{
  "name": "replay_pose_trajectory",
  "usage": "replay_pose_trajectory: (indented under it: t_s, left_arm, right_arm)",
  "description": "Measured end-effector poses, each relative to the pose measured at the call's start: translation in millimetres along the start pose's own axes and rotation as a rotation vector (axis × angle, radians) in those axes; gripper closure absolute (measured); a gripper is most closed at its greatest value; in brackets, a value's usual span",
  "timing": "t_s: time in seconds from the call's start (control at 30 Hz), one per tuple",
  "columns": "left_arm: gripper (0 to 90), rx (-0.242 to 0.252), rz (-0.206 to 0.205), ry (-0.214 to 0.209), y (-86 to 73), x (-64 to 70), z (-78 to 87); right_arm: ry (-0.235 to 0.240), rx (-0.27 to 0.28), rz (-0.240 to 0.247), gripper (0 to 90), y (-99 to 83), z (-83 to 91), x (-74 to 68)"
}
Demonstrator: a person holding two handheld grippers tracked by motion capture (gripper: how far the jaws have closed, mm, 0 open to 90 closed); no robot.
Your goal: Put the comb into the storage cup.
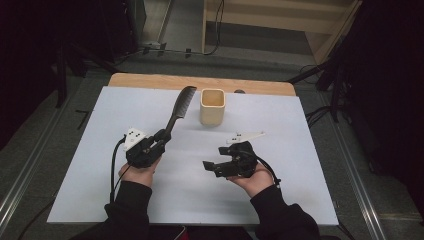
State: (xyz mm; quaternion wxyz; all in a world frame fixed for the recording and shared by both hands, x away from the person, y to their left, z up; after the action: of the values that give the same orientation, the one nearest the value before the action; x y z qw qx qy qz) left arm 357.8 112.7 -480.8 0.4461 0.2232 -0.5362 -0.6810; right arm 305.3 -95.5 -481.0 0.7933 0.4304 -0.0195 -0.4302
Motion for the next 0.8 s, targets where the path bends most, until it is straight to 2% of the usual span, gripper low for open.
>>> replay_pose_trajectory:
  t_s: [0.23,0.37,0.53,0.8]
  left_arm:
    - [72.9,0.031,0.008,0.008,2.4,-2.8,-1.1]
    - [72.9,0.041,0.017,0.007,1.5,-1.1,-3.0]
    - [72.9,0.045,0.02,0.011,0.3,0.0,-4.5]
    - [72.9,0.069,0.002,0.028,3.3,-0.6,-6.6]
  right_arm:
    - [-0.038,0.023,-0.005,19.6,26.5,-4.8,-4.8]
    - [-0.04,0.043,-0.034,21.2,41.7,-7.0,-8.6]
    - [-0.057,0.055,-0.048,21.8,56.7,-11.0,-11.6]
    - [-0.067,0.073,-0.08,22.8,76.1,-18.8,-11.4]
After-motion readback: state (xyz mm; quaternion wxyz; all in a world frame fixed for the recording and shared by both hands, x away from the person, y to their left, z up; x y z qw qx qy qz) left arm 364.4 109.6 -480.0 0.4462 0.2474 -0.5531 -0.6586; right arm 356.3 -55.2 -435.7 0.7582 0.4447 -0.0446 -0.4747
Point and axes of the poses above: each handheld gripper's, and its own axes: z roughly backward along the jaws, y roughly out of its top, x roughly to its right, the point moved 7 cm from there along -z, roughly forward along the jaws, and after that the axes turned 3 degrees about -z, right-handed, at the moved point
